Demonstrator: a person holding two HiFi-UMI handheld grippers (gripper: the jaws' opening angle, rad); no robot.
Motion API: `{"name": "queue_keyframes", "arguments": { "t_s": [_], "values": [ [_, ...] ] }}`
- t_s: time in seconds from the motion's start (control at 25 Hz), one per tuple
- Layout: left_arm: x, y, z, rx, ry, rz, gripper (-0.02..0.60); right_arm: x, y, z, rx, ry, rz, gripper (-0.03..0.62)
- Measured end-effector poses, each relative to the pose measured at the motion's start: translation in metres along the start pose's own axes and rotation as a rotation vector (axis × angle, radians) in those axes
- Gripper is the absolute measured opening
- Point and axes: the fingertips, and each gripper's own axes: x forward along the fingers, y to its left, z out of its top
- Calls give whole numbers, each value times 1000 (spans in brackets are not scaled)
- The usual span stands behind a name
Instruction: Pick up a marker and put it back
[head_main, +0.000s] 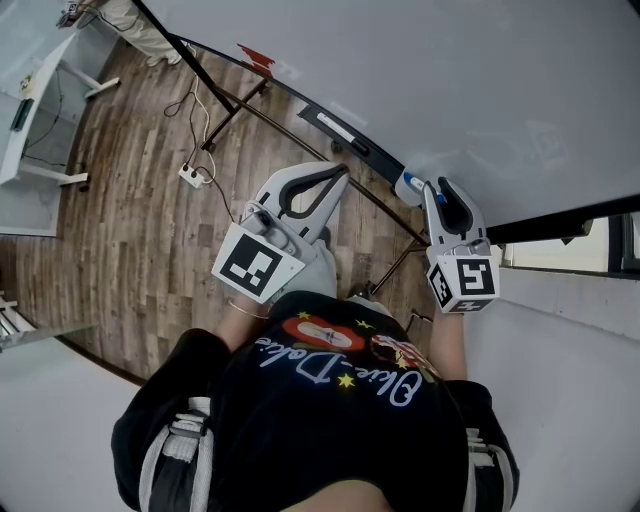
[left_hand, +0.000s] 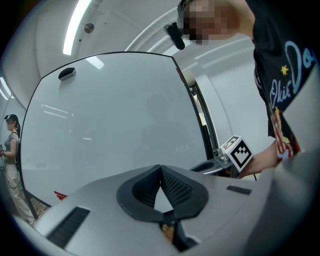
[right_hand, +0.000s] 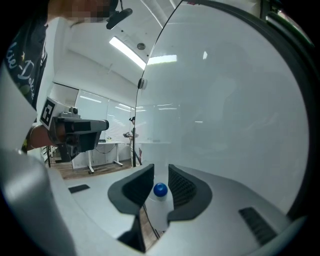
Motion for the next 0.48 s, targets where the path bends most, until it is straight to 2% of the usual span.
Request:
{"name": "queue_keyframes", "arguments": {
  "t_s": [0.28,0.48],
  "values": [
    [0,-3,2,-4,-6,-5,3,-9,-1,17,4,-63,1,81],
    [0,-7,2,-10,-11,-12,3,-19,-1,30,5,-99,-5,53]
  ]
}}
